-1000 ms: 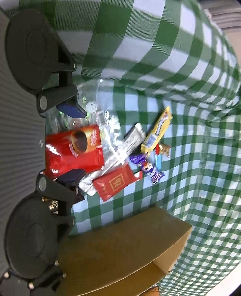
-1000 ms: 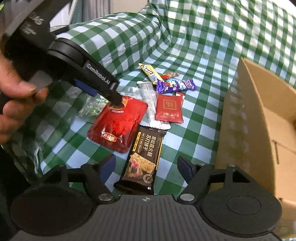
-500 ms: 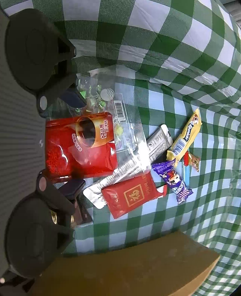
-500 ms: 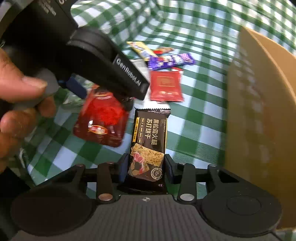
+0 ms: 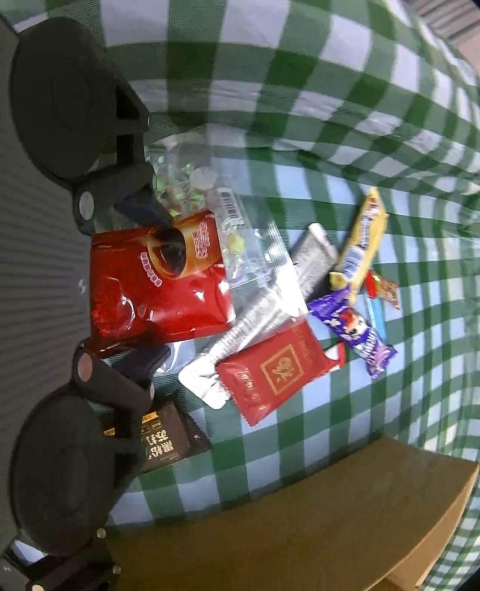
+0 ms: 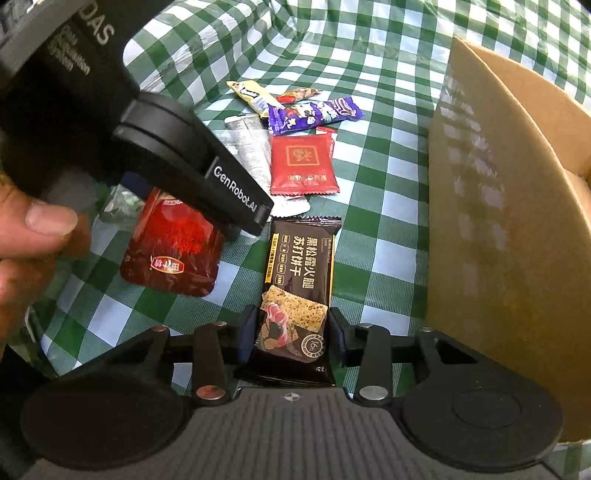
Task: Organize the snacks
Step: 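Grasp the red coffee pouch with the left tool while the right tool grasps the dark biscuit bar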
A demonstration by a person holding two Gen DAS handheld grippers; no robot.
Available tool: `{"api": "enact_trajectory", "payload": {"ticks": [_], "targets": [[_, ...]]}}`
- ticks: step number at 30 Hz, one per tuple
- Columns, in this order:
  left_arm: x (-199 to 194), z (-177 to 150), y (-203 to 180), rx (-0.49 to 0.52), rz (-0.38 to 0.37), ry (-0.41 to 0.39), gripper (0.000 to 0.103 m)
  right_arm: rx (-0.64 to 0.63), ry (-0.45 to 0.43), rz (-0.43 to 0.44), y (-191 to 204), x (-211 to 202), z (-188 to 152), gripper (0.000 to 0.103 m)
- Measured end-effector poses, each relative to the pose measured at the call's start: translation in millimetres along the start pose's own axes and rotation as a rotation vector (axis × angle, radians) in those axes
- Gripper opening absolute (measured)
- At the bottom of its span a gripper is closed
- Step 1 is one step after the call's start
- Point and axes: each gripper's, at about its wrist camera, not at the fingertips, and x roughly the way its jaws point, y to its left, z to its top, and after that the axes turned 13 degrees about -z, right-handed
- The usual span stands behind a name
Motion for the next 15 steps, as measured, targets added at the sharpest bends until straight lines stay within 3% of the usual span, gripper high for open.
{"api": "enact_trajectory", "payload": {"ticks": [5,15], "targets": [[-11,2,2,-0.009,-0.025,-0.047,0.060,0.024,-0.035,-0.005,-1,-9,-2,0.042],[-42,12,16,-0.068,-0.035,-0.231,0.060,0.059,-0.191,0.005,-9,-34,3,0.042]]}}
